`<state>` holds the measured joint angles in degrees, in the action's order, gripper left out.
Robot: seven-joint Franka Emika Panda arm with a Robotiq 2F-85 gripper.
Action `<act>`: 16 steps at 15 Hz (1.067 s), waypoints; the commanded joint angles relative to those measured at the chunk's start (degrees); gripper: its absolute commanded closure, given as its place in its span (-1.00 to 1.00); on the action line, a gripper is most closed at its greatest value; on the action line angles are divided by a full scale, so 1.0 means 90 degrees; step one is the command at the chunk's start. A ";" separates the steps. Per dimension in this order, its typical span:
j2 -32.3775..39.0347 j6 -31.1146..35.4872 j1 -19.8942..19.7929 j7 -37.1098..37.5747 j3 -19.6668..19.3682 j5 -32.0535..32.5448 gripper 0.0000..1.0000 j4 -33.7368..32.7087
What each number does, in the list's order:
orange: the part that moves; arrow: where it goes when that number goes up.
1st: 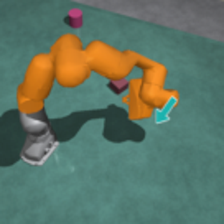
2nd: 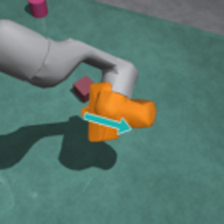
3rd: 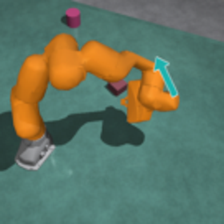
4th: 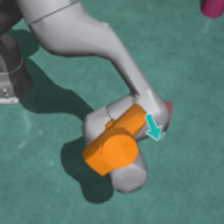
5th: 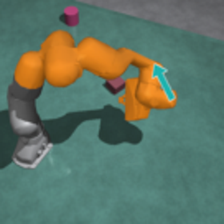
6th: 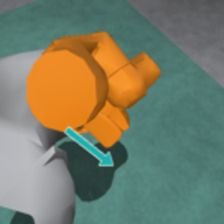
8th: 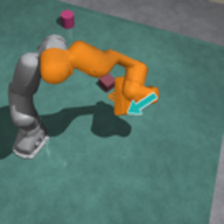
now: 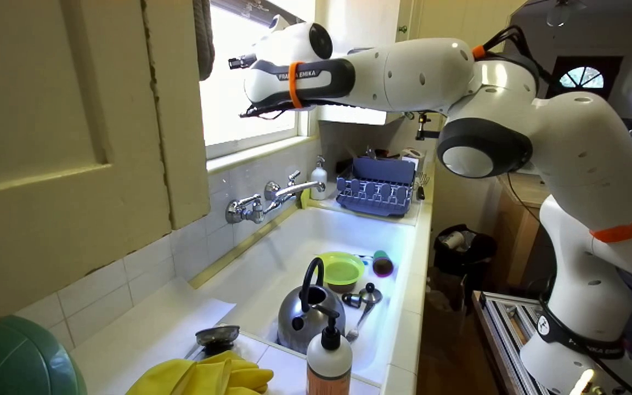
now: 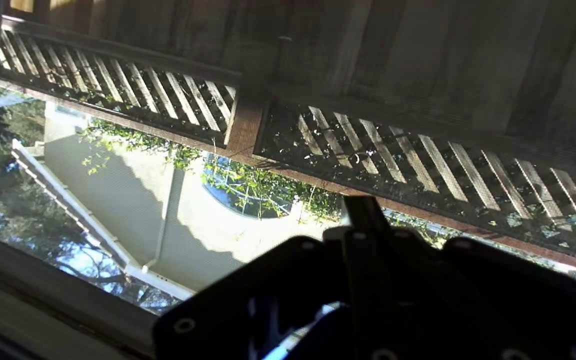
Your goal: Push the blinds up
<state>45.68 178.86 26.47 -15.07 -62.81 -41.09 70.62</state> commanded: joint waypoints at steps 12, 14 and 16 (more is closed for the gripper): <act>-0.1080 -0.5172 0.5992 0.3378 -0.4521 0.3160 -1.00 0.3464; -0.1262 -0.5890 0.6609 0.3460 -0.4914 0.3122 -1.00 0.3570; -0.1391 -0.6539 0.7081 0.3465 -0.5354 0.2955 -1.00 0.3637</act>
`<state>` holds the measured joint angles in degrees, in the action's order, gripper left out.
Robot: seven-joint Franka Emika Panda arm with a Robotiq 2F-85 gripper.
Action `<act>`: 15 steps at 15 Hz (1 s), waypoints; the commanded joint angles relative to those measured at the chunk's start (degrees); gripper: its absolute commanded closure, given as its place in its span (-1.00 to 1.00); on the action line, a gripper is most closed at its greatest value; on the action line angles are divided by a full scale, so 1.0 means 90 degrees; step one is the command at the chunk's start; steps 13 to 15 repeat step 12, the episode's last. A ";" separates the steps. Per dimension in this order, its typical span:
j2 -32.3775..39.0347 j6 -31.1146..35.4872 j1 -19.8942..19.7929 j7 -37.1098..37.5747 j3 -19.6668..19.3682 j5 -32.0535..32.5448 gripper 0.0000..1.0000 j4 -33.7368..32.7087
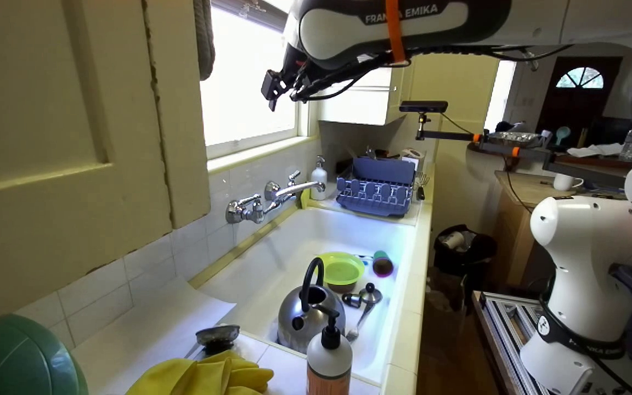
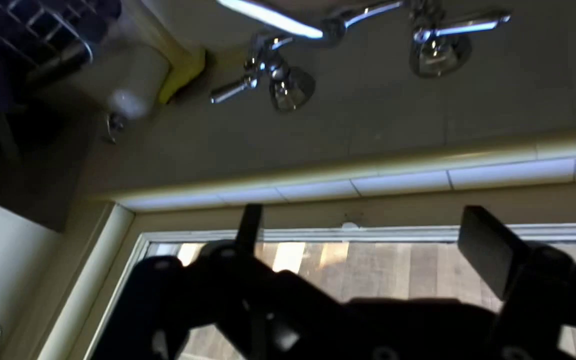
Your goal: Push the blinds up
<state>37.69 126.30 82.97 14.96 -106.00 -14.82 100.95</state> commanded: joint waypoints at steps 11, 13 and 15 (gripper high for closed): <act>-0.0410 -0.1151 0.1031 -0.0420 -0.1953 -0.1468 -1.00 0.0968; -0.0413 -0.1151 0.1045 -0.0420 -0.1951 -0.1477 -1.00 0.0974; -0.0413 -0.1151 0.1045 -0.0420 -0.1951 -0.1477 -1.00 0.0974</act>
